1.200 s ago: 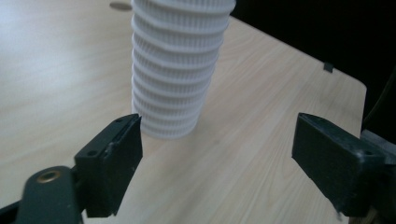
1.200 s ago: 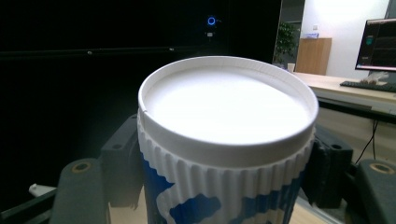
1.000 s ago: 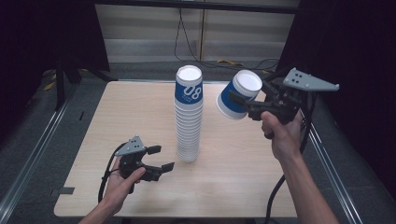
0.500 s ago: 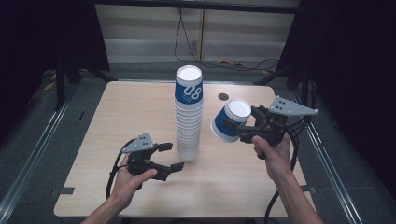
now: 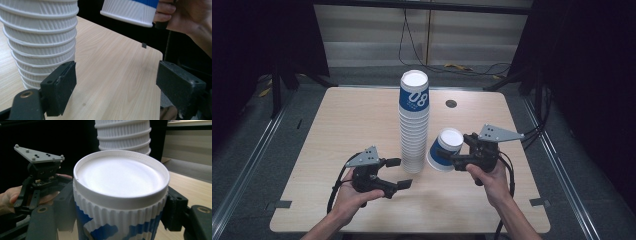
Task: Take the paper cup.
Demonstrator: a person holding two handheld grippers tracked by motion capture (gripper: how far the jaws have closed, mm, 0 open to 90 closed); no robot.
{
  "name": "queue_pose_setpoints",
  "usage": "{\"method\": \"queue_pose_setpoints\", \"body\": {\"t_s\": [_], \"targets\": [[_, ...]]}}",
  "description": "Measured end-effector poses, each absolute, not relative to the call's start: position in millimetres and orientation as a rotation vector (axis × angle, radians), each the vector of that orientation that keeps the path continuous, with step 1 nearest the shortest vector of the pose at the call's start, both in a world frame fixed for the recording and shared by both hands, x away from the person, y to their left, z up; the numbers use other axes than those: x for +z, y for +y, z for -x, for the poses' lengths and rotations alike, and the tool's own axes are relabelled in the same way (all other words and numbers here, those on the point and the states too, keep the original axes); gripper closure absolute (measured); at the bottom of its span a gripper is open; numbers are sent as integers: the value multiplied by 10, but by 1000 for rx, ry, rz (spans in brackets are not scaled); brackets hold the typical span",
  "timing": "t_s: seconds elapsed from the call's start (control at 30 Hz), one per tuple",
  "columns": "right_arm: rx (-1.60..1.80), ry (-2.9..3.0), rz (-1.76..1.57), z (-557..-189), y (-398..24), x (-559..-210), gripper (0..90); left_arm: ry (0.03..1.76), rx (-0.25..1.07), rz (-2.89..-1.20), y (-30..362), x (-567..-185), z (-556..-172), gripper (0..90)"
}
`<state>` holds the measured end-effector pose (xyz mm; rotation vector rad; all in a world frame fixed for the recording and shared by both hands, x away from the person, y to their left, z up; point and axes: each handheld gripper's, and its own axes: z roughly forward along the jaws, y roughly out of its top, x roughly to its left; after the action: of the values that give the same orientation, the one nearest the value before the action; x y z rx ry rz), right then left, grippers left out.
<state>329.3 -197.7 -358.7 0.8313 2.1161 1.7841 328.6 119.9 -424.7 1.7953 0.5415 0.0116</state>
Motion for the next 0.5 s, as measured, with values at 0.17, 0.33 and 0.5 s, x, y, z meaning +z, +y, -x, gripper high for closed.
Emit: {"method": "queue_pose_setpoints", "body": {"t_s": [0.17, 0.33, 0.5], "targets": [[1798, 2141, -847, -3291, -1902, -3782, 281, 552, 34, -1774, 1233, -4278, -3294, 161], [1825, 2155, -848, -3294, -1869, -3925, 281, 536, 11, -1780, 1197, -4302, -3269, 161], [1840, 2191, -852, -3275, -1817, -4062, 281, 517, -10, -1799, 1149, -4325, -3252, 169]]}}
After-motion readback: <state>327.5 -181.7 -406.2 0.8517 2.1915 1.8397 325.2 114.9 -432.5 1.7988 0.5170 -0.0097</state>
